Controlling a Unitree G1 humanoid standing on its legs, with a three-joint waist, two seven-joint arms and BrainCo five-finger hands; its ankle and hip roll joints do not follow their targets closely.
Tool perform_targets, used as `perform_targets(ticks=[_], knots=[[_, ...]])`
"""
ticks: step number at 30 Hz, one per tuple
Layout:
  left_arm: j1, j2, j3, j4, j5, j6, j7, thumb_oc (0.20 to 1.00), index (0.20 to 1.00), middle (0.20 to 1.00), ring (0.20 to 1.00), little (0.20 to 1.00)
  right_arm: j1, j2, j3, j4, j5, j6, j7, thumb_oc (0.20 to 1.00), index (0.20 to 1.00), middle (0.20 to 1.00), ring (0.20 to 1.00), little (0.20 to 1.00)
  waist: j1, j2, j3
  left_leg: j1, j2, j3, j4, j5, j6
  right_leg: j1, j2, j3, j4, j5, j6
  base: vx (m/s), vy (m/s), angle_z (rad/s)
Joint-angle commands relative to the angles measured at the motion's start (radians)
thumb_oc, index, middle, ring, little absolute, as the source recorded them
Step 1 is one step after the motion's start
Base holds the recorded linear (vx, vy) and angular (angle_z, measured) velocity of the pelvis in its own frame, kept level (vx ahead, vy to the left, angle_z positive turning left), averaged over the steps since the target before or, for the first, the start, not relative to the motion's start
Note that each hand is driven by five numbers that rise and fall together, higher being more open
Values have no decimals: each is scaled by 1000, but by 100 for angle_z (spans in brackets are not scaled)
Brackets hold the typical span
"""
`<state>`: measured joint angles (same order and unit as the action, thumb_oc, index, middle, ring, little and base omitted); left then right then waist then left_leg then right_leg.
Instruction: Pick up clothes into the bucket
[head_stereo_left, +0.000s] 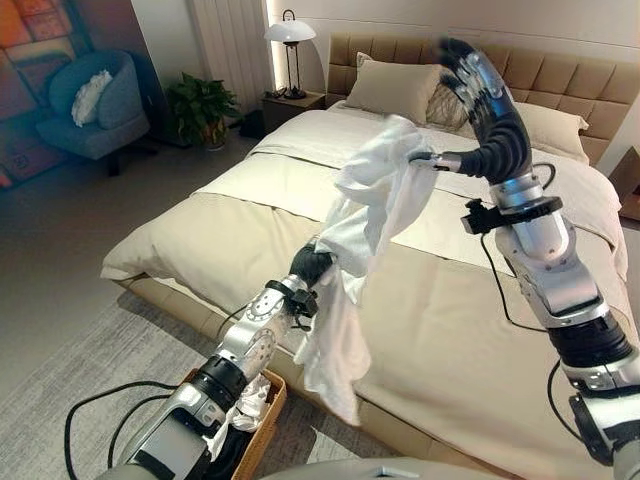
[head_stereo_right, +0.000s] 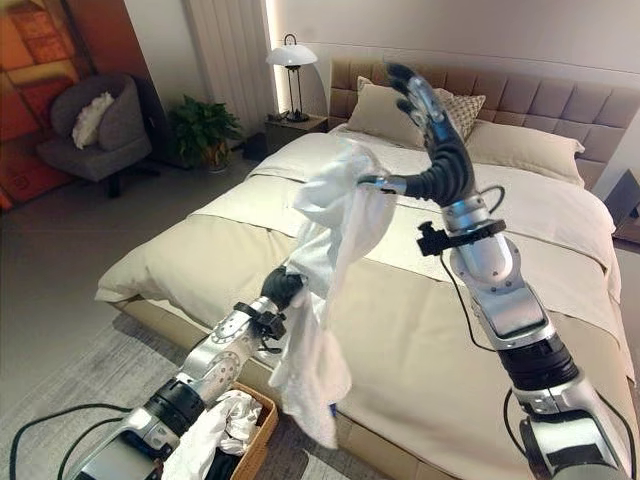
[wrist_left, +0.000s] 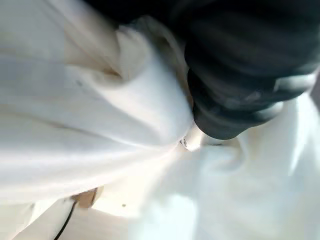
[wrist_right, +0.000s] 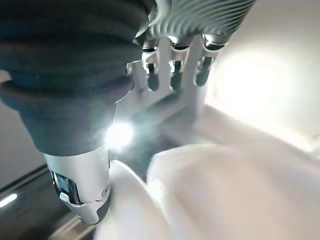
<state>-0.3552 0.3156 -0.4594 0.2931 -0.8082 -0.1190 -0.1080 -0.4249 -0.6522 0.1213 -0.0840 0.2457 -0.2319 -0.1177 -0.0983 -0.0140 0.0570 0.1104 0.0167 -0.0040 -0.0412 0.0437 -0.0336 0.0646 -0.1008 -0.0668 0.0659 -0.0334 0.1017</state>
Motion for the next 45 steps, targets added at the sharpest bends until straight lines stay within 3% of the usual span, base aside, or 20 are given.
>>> perform_targets(ticks=[1, 11, 14, 19, 23, 25, 26, 28, 30, 35, 39, 41, 43, 45], knots=[[-16, 37, 123, -82, -31, -100, 18, 200, 200, 200, 200, 200, 45, 45, -93, 53, -22, -10, -38, 1000, 1000, 1000, 1000, 1000, 20, -25, -10, -29, -38, -10, 134, -135, 15, 9, -26, -26, 34, -15, 23, 0, 0, 0], [128, 159, 403, -147, 113, -159, 63, 200, 200, 200, 200, 200, 335, 149, -232, 256, -34, 10, -27, 1000, 1000, 1000, 1000, 1000, 14, -7, 1, -30, -39, -13, 132, -134, 11, 9, -23, -25, 27, -18, 21, -2, 5, 2], [170, 253, 531, -144, 205, -201, 96, 200, 200, 200, 200, 200, 431, 197, -264, 410, -20, 5, -21, 1000, 1000, 1000, 1000, 1000, 9, 2, 13, -32, -38, -13, 125, -129, 8, 5, -22, -26, 25, -16, 21, -5, 10, 2], [227, 338, 621, -169, 327, -234, 147, 200, 200, 200, 200, 200, 485, 242, -282, 558, 24, -20, -18, 1000, 1000, 1000, 1000, 1000, 4, 4, 23, -36, -37, -9, 124, -129, 5, -2, -24, -24, 23, -13, 24, -2, 4, 1], [295, 356, 694, -146, 430, -252, 207, 200, 200, 200, 200, 200, 529, 290, -271, 683, 103, -42, 15, 1000, 1000, 1000, 1000, 1000, -2, 3, 44, -54, -39, -3, 134, -131, 5, -23, -23, -15, 32, -9, 25, -36, 18, -3], [325, 358, 729, -135, 485, -252, 240, 200, 200, 200, 200, 200, 541, 297, -250, 728, 96, -38, 33, 1000, 1000, 1000, 1000, 1000, -1, 2, 62, -70, -42, 0, 145, -133, 6, -42, -23, -8, 40, -6, 26, -88, 32, -9], [340, 352, 752, -107, 575, -258, 308, 200, 200, 200, 200, 200, 545, 290, -211, 777, 54, -31, 35, 1000, 1000, 1000, 1000, 1000, 3, -3, 84, -93, -42, 4, 165, -135, 7, -62, -24, 0, 51, -4, 26, -61, 15, -15], [340, 350, 752, -107, 579, -258, 312, 200, 200, 200, 200, 200, 543, 289, -210, 780, 53, -33, 35, 1000, 1000, 1000, 1000, 1000, 2, -2, 83, -97, -42, 5, 169, -137, 8, -65, -24, 1, 53, -5, 26, -85, 12, -9], [327, 362, 729, -13, 741, -251, 440, 200, 200, 200, 200, 200, 529, 269, -151, 882, 23, -35, 26, 1000, 1000, 1000, 1000, 1000, 4, -19, 141, -165, -43, 9, 228, -142, 8, -123, -21, 15, 81, 6, 23, -163, 20, -5], [287, 388, 705, 78, 729, -248, 474, 200, 200, 200, 200, 200, 508, 241, -91, 950, -19, -27, 21, 1000, 1000, 1000, 1000, 1000, 5, -48, 200, -250, -35, 5, 290, -146, 6, -196, -11, 24, 104, 23, 21, -105, 1, -4], [263, 411, 691, 108, 708, -247, 504, 200, 200, 200, 200, 200, 500, 249, -62, 956, -9, -37, -2, 1000, 1000, 1000, 1000, 1000, 11, -104, 251, -342, -6, 1, 338, -144, 1, -258, 7, 31, 91, 58, 22, -111, -59, -6], [212, 446, 668, 176, 686, -251, 548, 200, 200, 200, 200, 200, 473, 260, -18, 940, 8, -52, -19, 1000, 1000, 1000, 1000, 1000, 4, -159, 294, -412, 21, 4, 364, -142, -2, -307, 22, 45, 60, 93, 31, -130, -54, -10], [196, 460, 664, 182, 685, -251, 558, 200, 200, 200, 200, 200, 465, 264, -8, 932, 14, -57, -24, 1000, 1000, 1000, 1000, 1000, 5, -170, 300, -429, 26, 7, 373, -144, -3, -318, 24, 48, 52, 99, 32, -40, -3, -12], [121, 497, 633, 258, 656, -253, 591, 200, 200, 200, 200, 200, 434, 282, 37, 905, 43, -78, -37, 1000, 1000, 1000, 1000, 1000, 5, -219, 354, -504, 43, 5, 434, -162, -5, -363, 35, 64, 35, 119, 35, -104, -15, -17]])
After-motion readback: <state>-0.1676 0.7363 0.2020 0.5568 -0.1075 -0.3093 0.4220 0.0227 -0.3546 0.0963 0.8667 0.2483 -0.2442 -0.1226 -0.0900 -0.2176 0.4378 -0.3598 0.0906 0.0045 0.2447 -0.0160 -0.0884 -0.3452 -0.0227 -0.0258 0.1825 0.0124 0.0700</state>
